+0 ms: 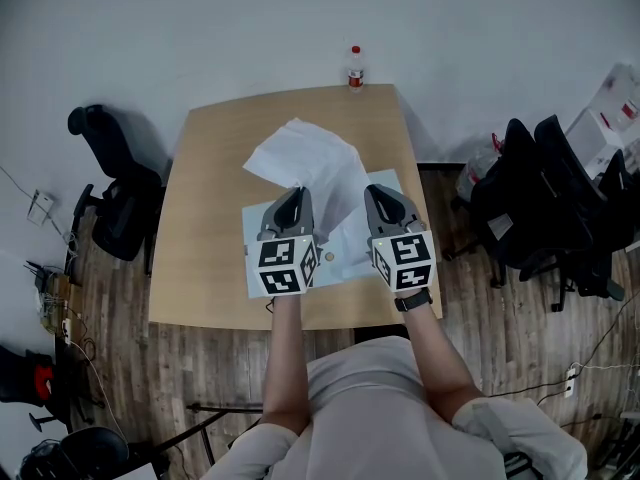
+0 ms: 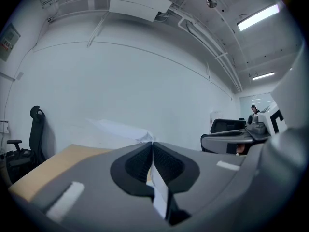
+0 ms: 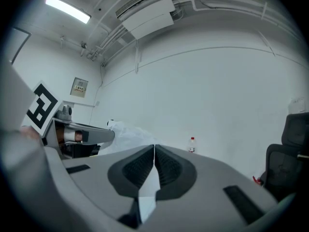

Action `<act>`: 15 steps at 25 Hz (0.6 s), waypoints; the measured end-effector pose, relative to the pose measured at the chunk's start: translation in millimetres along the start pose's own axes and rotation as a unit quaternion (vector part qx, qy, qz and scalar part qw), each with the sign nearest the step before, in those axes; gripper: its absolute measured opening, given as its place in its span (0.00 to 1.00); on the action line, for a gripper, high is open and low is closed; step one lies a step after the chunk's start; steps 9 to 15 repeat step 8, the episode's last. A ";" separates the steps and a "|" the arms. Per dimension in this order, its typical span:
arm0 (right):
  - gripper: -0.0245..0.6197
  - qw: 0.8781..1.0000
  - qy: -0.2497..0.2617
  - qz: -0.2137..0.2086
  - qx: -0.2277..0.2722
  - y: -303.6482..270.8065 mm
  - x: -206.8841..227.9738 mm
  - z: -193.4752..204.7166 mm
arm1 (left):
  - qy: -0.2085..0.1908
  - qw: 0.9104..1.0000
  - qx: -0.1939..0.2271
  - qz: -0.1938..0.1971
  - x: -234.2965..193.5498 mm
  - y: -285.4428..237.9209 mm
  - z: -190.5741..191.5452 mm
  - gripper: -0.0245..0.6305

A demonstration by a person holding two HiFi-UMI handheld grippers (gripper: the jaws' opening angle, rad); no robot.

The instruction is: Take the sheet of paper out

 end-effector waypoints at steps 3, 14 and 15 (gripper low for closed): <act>0.06 1.000 0.001 0.002 -0.003 0.1 2.7 1.8 | -0.001 1.000 -0.012 -0.001 1.1 -3.6 4.0 0.06; 0.06 1.000 0.000 0.009 -0.012 -0.9 10.1 8.7 | 0.002 1.000 -0.031 0.001 0.3 -10.7 13.8 0.06; 0.06 1.000 0.000 0.009 -0.012 -0.9 10.1 8.7 | 0.002 1.000 -0.031 0.001 0.3 -10.7 13.8 0.06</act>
Point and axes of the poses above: the fingertips, and each gripper's own axes: y backward along the fingers, x to its right, z out of its underside, the point moved 7 cm from there along y, backward along the fingers, and after that the axes turned 2 degrees about -y, right-handed, at the moved point
